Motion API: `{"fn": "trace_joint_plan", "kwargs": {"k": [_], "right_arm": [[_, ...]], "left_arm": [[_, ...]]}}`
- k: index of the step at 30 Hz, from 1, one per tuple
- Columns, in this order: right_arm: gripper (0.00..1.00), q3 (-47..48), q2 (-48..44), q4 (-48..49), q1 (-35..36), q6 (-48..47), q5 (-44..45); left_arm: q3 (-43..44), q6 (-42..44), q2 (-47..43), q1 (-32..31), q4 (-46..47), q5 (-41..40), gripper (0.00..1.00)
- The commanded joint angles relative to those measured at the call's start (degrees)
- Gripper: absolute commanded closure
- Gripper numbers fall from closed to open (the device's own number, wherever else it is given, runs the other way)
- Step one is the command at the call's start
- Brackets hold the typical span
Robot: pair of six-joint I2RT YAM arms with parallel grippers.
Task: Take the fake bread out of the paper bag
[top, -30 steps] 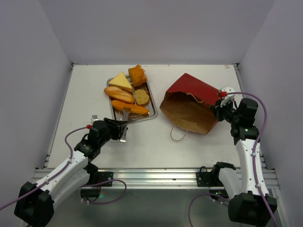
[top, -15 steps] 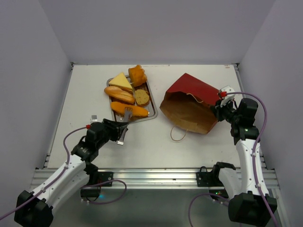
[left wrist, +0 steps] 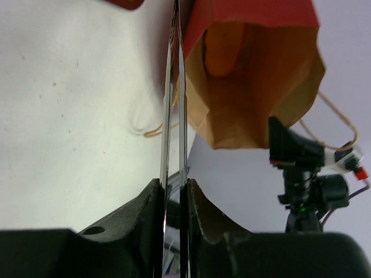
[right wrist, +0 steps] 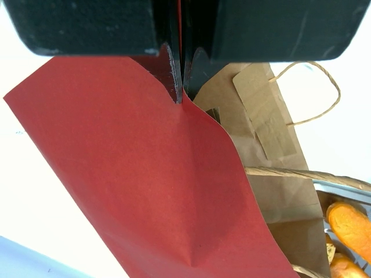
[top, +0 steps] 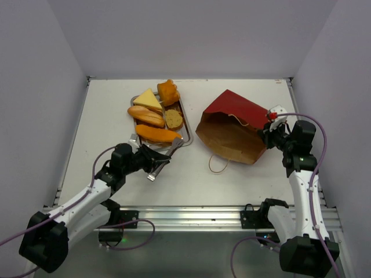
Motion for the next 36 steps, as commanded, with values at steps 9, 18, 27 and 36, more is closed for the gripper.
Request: {"fn": "trace_joint_plan", "kwargs": {"k": [9, 18, 27, 36], "right_arm": [[1.0, 1.84, 0.97, -4.74, -0.26, -9.75, -6.5], [1.0, 2.11, 2.2, -7.83, -0.35, -12.67, -11.44], [1.0, 1.49, 3.6, -11.06, -0.44, -13.27, -14.6], [1.0, 2.2, 4.31, -28.91, -0.17, -28.74, -15.13]], "left_arm": [[11.81, 15.04, 11.91, -10.93, 11.89, 15.61, 0.75], [14.53, 8.98, 25.97, -17.89, 27.62, 7.89, 0.76], [21.13, -0.24, 41.62, -24.84, 38.43, -2.66, 0.76], [19.82, -4.56, 44.44, -29.85, 38.36, -10.66, 0.76]]}}
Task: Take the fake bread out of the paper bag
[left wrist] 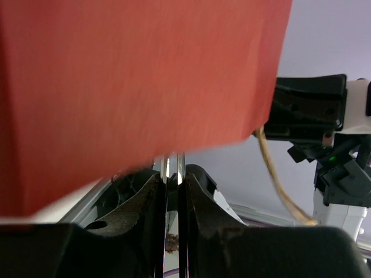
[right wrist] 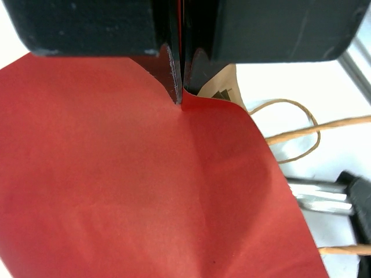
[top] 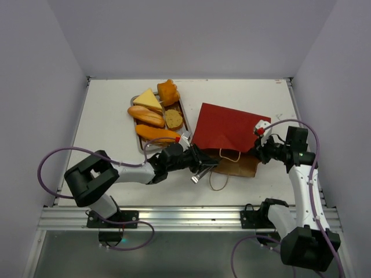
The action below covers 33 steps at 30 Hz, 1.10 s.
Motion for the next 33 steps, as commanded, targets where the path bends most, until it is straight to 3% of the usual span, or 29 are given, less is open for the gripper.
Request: {"fn": "trace_joint_plan", "kwargs": {"k": [1, 7, 11, 16, 26, 33], "right_arm": [[1.0, 1.1, 0.22, -9.84, 0.07, -7.92, -2.91], [1.0, -1.19, -1.19, -7.56, 1.47, -4.32, -2.04], [1.0, -2.07, -0.92, -3.17, 7.16, 1.65, 2.96], [1.0, -1.63, -0.66, 3.24, 9.47, 7.54, 7.54], [1.0, 1.71, 1.01, 17.48, 9.64, 29.24, 17.74], [1.0, -1.45, 0.75, 24.52, 11.75, 35.24, 23.98]], "left_arm": [[-0.47, -2.94, -2.04, -1.59, 4.68, -6.38, 0.76], [-4.86, -5.05, -8.02, -4.58, -0.77, -13.68, 0.76], [-5.93, -6.19, -9.52, -5.98, -2.71, -16.94, 0.76], [-4.96, -6.64, -7.69, -6.51, -3.23, -17.99, 0.76], [-2.24, -7.95, -6.01, -7.66, -7.89, -24.58, 0.76], [1.8, -6.29, -1.9, -7.04, -7.11, -24.94, 0.71]]}}
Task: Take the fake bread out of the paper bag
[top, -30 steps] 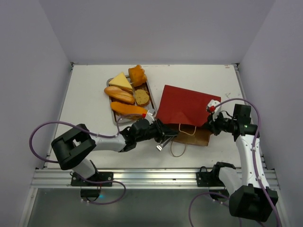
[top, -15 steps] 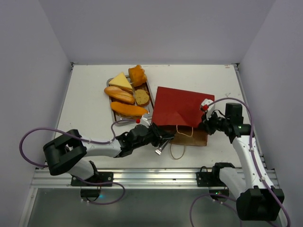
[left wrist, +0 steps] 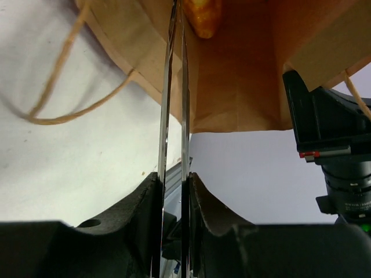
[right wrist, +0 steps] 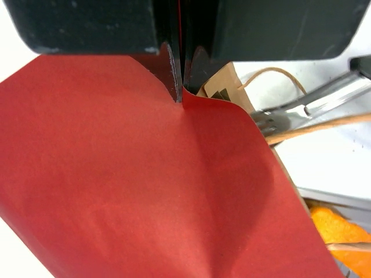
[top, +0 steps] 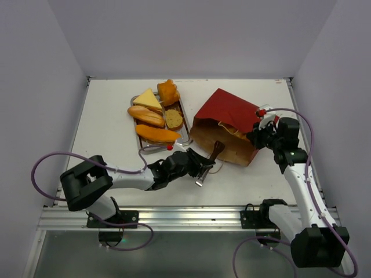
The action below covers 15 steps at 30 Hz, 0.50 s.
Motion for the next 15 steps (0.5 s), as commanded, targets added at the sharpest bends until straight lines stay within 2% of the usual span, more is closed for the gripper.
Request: {"fn": "trace_joint_plan", "kwargs": {"k": [1, 6, 15], "right_arm": [[1.0, -0.66, -0.46, 5.51, 1.31, 5.16, 4.66], [1.0, -1.45, -0.81, 5.77, 1.39, 5.42, 4.4], [1.0, -1.89, -0.54, 6.03, 1.31, 4.99, 3.96]], "left_arm": [[4.84, 1.71, 3.47, 0.85, 2.82, -1.97, 0.71], [8.63, 3.21, 10.06, 2.52, 7.56, 2.16, 0.67], [12.23, 4.27, 15.17, 5.42, 9.85, 5.06, 0.59]]}}
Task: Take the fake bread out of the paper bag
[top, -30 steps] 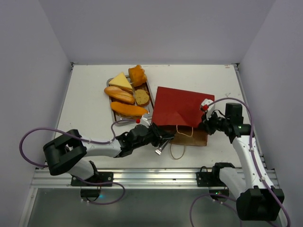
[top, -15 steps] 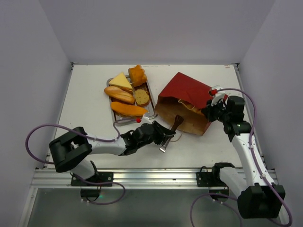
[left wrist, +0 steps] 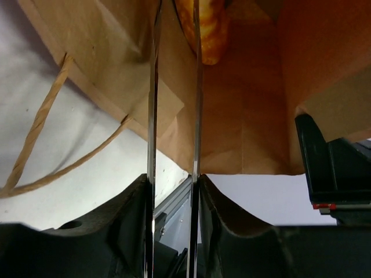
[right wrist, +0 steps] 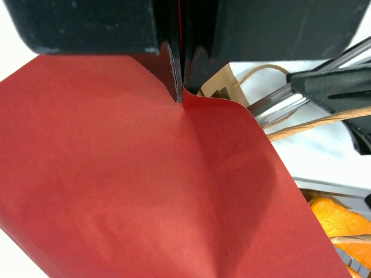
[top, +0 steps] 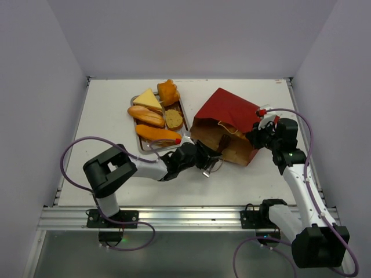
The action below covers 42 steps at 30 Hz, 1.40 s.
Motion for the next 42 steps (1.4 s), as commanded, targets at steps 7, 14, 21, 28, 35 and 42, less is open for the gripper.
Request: {"fn": "trace_joint_plan", "kwargs": {"k": [7, 14, 21, 28, 35, 42], "right_arm": [[1.0, -0.28, -0.04, 2.56, 0.1, 0.61, 0.46], [1.0, -0.36, 0.14, 2.47, 0.11, 0.44, -0.42], [1.0, -0.37, 0.31, 2.38, 0.1, 0.17, -0.86], [1.0, -0.45, 0.4, 2.29, 0.1, 0.09, -1.38], [1.0, -0.45, 0.4, 2.21, 0.11, 0.09, -1.65], [1.0, -0.54, 0.31, 2.03, 0.19, 0.09, -1.83]], "left_arm": [[6.28, 2.98, 5.2, 2.5, 6.53, 5.0, 0.55], [8.65, 2.46, 8.19, 3.47, 6.02, 6.67, 0.53], [10.59, 0.87, 9.86, 4.08, 6.72, 7.73, 0.52], [12.61, -0.09, 11.53, 4.35, 4.62, 8.87, 0.51], [15.77, -0.71, 13.82, 4.96, 2.15, 9.39, 0.51], [17.98, -0.53, 15.14, 5.66, 1.27, 9.22, 0.7]]}}
